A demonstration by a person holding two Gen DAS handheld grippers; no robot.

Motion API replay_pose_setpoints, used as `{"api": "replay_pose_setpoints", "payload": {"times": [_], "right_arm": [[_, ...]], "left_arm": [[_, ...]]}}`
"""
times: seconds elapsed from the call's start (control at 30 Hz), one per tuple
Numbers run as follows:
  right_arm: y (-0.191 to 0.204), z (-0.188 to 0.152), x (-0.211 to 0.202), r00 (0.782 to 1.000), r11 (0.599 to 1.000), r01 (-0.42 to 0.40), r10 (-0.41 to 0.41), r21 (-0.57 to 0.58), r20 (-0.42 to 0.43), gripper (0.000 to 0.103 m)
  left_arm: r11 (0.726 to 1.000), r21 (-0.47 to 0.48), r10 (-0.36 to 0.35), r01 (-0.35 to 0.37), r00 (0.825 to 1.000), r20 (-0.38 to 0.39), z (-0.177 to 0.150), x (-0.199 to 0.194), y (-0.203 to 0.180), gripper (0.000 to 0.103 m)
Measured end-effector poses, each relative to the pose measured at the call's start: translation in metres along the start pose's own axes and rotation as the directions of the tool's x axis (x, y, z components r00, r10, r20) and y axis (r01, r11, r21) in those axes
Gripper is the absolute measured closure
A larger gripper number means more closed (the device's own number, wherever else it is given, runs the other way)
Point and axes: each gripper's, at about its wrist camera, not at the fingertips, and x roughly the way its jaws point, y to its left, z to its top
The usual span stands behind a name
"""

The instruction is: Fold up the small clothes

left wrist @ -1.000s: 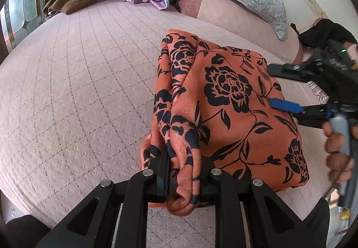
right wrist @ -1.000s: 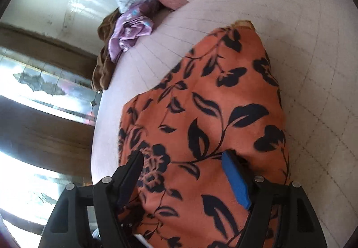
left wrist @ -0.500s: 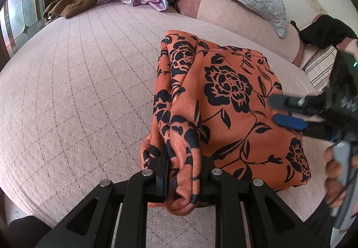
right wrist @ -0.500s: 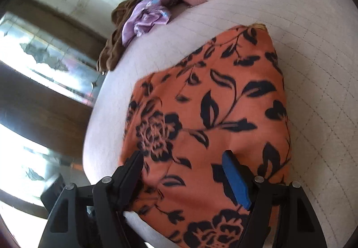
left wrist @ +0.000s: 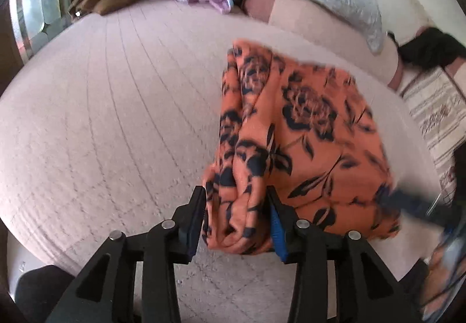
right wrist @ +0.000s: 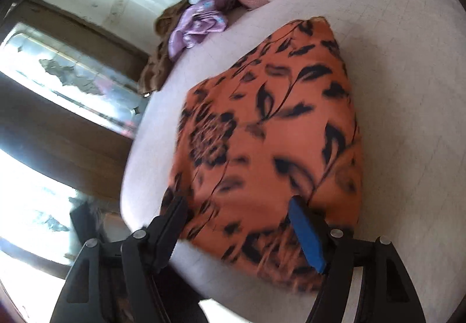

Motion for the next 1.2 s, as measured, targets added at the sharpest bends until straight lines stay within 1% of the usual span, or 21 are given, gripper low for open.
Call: {"api": "replay_pose_setpoints", "payload": {"times": [0.07, 0.13, 0.2, 0.3, 0.37, 0.47, 0.53, 0.6, 0.67, 0.73, 0.77, 0.83, 0.87, 0.9, 0.97, 1.03, 1.07, 1.1, 1.13, 1.17, 1.2], "right_arm": [[-0.006, -0.017, 0.007, 0.998, 0.998, 0.037, -0.039, -0.043, -0.04, 0.027], [-0.011, -0.028, -0.001, 1.0, 0.999, 0.018, -0.019, -0.039, -0.014, 0.028], [-0.009, -0.031, -0.014, 1.0, 0.999, 0.011, -0.011, -0.037, -0.007, 0.028], [-0.008, -0.032, -0.031, 1.0, 0.999, -0.007, 0.007, -0.049, 0.009, 0.028], [-0.014, -0.024, -0.044, 0.999, 0.999, -0.004, 0.006, -0.034, 0.052, 0.028], [-0.038, -0.002, -0.058, 0.994, 0.999, -0.014, 0.009, 0.049, 0.113, 0.027], [-0.057, 0.015, -0.055, 0.992, 0.993, -0.026, 0.012, 0.115, 0.126, 0.026], [-0.074, 0.031, -0.043, 0.993, 0.986, -0.031, 0.012, 0.167, 0.117, 0.026], [-0.085, 0.046, -0.023, 0.996, 0.982, -0.031, 0.015, 0.188, 0.085, 0.026], [-0.092, 0.06, 0.002, 0.999, 0.979, -0.009, -0.002, 0.206, 0.05, 0.026], [-0.093, 0.065, 0.014, 1.0, 0.979, -0.003, -0.004, 0.204, 0.031, 0.028], [-0.094, 0.071, 0.034, 1.0, 0.981, 0.019, -0.02, 0.195, 0.003, 0.043], [-0.09, 0.075, 0.04, 0.999, 0.984, 0.034, -0.034, 0.177, -0.003, 0.056], [-0.083, 0.076, 0.041, 0.999, 0.987, 0.052, -0.051, 0.155, -0.008, 0.06], [-0.059, 0.075, 0.031, 0.989, 0.988, 0.144, -0.146, 0.061, 0.019, 0.063], [-0.045, 0.071, 0.024, 0.98, 0.982, 0.19, -0.19, 0.01, 0.056, 0.063], [-0.046, 0.069, 0.022, 0.979, 0.981, 0.193, -0.194, 0.017, 0.066, 0.06], [-0.051, 0.068, 0.023, 0.979, 0.981, 0.191, -0.193, 0.038, 0.068, 0.052], [-0.062, 0.065, 0.026, 0.98, 0.98, 0.186, -0.191, 0.074, 0.061, 0.047], [-0.073, 0.063, 0.028, 0.985, 0.981, 0.154, -0.161, 0.119, 0.054, 0.038], [-0.079, 0.061, 0.028, 0.99, 0.981, 0.118, -0.127, 0.156, 0.053, 0.038]], "left_arm": [[1.0, 0.012, -0.004, 0.004, 1.0, 0.029, 0.008, -0.01, -0.003, 0.06], [1.0, 0.025, -0.011, 0.009, 0.998, 0.054, 0.017, -0.019, -0.006, 0.06], [0.999, 0.043, -0.011, 0.008, 0.998, 0.068, 0.029, -0.021, -0.009, 0.058], [0.998, 0.057, -0.025, 0.021, 0.997, 0.067, 0.049, -0.009, -0.016, 0.057], [0.997, 0.047, -0.058, 0.057, 0.998, 0.038, 0.058, 0.004, -0.017, 0.057], [0.997, 0.037, -0.073, 0.074, 0.997, -0.016, 0.071, 0.033, -0.015, 0.057], [0.999, 0.03, -0.029, 0.032, 0.996, -0.08, 0.073, 0.058, -0.01, 0.059], [0.999, 0.034, -0.036, 0.039, 0.996, -0.076, 0.071, 0.064, -0.007, 0.059], [0.998, 0.043, -0.043, 0.046, 0.997, -0.066, 0.068, 0.062, -0.007, 0.061], [0.997, 0.038, -0.057, 0.06, 0.996, -0.068, 0.068, 0.063, -0.005, 0.061], [0.997, 0.034, -0.065, 0.068, 0.995, -0.071, 0.068, 0.064, -0.003, 0.061], [0.997, 0.029, -0.073, 0.075, 0.995, -0.073, 0.068, 0.063, 0.001, 0.061], [0.997, 0.026, -0.077, 0.079, 0.994, -0.074, 0.069, 0.062, 0.003, 0.061], [0.997, 0.025, -0.077, 0.079, 0.994, -0.071, 0.072, 0.058, 0.005, 0.062], [0.996, 0.031, -0.087, 0.088, 0.995, -0.046, 0.072, 0.046, 0.004, 0.065], [0.99, 0.035, -0.134, 0.134, 0.991, 0.0, 0.066, 0.029, 0.005, 0.065], [0.99, 0.029, -0.138, 0.138, 0.99, -0.005, 0.061, 0.029, 0.007, 0.065], [0.991, 0.017, -0.132, 0.133, 0.99, -0.037, 0.055, 0.037, 0.01, 0.065], [0.991, 0.003, -0.136, 0.136, 0.988, -0.072, 0.049, 0.048, 0.015, 0.064], [0.989, 0.001, -0.145, 0.146, 0.987, -0.064, 0.046, 0.052, 0.019, 0.063], [0.988, 0.002, -0.157, 0.157, 0.986, -0.056, 0.045, 0.05, 0.022, 0.063]]}}
